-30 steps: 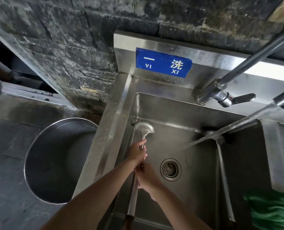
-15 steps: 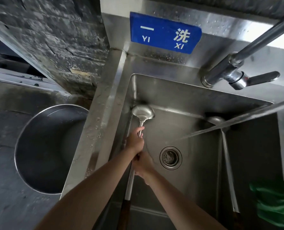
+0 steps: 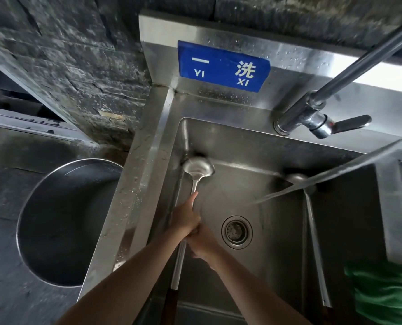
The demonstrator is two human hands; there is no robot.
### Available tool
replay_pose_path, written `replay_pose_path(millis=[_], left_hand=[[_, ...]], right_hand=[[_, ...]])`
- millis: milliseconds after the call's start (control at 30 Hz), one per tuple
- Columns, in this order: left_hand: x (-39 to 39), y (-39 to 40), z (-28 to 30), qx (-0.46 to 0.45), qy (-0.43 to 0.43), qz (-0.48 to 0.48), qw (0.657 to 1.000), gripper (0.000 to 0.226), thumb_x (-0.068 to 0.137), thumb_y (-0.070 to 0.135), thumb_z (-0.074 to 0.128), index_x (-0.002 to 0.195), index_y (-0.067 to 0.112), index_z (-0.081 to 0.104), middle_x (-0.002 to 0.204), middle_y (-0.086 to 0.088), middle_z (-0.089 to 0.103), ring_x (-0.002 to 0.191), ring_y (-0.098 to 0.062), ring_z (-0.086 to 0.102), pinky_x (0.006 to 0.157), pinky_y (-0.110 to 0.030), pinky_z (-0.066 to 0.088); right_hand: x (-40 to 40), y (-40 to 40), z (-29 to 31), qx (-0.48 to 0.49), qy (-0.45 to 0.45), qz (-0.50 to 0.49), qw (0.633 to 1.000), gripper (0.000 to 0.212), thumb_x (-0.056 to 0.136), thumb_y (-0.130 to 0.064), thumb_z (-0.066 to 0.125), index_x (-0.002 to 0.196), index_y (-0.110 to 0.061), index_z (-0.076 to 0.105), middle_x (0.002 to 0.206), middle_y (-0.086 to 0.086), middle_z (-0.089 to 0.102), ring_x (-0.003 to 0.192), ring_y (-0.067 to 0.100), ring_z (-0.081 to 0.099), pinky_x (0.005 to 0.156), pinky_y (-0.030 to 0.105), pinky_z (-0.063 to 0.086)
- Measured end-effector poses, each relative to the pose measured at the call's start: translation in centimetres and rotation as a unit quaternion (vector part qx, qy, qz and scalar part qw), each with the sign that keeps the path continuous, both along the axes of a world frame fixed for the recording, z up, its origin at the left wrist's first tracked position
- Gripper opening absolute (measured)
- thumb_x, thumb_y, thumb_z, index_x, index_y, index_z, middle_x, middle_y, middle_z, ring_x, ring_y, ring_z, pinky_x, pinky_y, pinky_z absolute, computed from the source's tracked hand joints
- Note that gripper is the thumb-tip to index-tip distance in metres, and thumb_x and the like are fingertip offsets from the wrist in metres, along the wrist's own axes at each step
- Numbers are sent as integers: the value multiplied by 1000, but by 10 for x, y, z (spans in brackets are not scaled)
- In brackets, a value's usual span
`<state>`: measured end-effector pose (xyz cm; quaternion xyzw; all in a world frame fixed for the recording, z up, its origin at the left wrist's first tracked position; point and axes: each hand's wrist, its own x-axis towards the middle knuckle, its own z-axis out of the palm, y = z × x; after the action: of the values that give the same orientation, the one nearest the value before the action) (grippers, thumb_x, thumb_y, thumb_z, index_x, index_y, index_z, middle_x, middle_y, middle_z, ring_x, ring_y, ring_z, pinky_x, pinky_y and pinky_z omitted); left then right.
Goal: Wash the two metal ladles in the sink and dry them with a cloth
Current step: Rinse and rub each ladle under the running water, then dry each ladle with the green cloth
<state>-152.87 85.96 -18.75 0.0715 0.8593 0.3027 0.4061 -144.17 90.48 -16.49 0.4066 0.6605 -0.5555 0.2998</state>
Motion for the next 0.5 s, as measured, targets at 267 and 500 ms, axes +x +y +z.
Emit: replay_pose_path(millis=[267,500], left_hand=[[-9,20,69,-23,80,-120,989,72,97,32,45,159,31,9,154,-18,42,139,-39,41,111,-42,39],[-14,86,155,48,157,-196,967,76,98,38,51,160,20,11,152,-18,45,140,-34,41,114,-43,33]], right_hand=[[35,59,72,115,17,20,993,75,86,-47,67,153,-25,41,139,7,61,100,21,69,91,40,59],[50,122,137,227,84,9,970,75,90,-53,65,155,-25,37,152,0,52,138,21,51,109,32,43]])
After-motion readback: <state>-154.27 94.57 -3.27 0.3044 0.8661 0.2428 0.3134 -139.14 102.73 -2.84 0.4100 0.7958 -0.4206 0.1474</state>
